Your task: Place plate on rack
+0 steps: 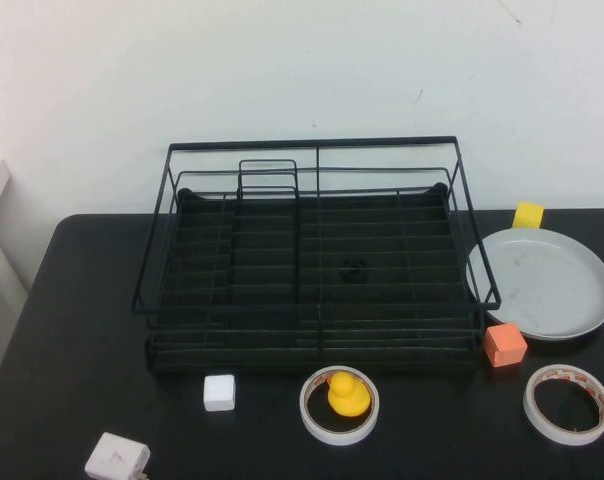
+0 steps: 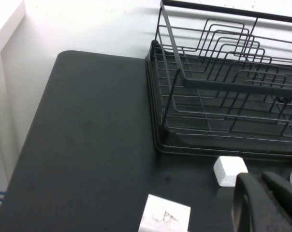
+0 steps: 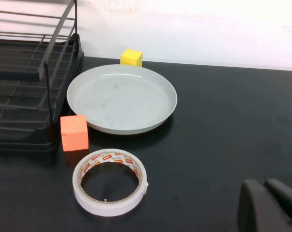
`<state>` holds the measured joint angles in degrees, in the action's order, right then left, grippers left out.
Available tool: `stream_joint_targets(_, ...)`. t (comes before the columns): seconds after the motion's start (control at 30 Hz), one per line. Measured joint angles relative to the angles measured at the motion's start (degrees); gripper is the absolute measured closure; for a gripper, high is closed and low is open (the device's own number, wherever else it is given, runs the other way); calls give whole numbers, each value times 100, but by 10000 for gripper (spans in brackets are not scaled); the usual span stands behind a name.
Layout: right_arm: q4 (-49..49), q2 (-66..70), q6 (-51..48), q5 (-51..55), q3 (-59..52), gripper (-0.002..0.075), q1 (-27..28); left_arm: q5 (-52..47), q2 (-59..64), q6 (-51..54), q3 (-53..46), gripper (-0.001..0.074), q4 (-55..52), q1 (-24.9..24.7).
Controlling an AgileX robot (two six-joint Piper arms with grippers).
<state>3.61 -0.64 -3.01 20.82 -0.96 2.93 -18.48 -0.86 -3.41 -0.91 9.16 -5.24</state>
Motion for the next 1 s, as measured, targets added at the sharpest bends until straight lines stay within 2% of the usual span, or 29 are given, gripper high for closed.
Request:
stream_joint_targets(0.37, 0, 0, 0, 0, 0, 728, 0, 12, 0, 0, 0, 736, 25, 0)
stream_joint_targets(0.5, 10, 0, 0, -263, -21, 728, 0, 381, 0, 0, -20, 736, 301, 0)
stream_joint_targets(0.6, 22, 0, 0, -908, -70, 728, 0, 1405, 0, 0, -20, 736, 375, 0)
stream_joint_targets(0.83, 44, 0, 0, -3541, -70, 728, 0, 4263, 0, 0, -20, 736, 423, 0)
stream_joint_targets(1.0, 44, 0, 26, -4656, -70, 728, 0, 5349, 0, 0, -20, 736, 445, 0)
